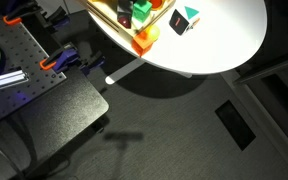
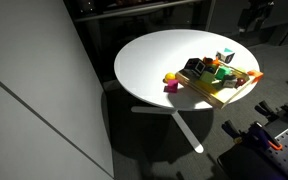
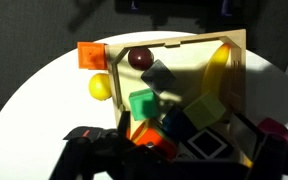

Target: Pick up the block with the letter d on it and put it on the table

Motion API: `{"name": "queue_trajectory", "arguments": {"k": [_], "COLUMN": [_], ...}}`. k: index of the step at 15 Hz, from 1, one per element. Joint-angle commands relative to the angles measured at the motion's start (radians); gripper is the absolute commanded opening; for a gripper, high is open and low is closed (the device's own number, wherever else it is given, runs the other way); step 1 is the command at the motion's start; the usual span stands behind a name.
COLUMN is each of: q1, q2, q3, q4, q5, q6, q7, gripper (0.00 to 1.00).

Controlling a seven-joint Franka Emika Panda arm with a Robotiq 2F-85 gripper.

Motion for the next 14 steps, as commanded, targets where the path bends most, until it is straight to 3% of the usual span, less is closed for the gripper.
{"name": "queue_trajectory", "arguments": {"k": [1,7,14], "q1": [0.002,0.004,0.024], "q2": [0.0,0.011,0.084], "q3": [-0.002,-0.002,0.017], "q4": [0.001,0.005,0.013], "q5": [0.0,0.006,0.011], "q6": [-0.002,0.003,0.101], "q7": [0.0,-0.008,-0.004], "gripper": [1.0,1.0,1.0]}}
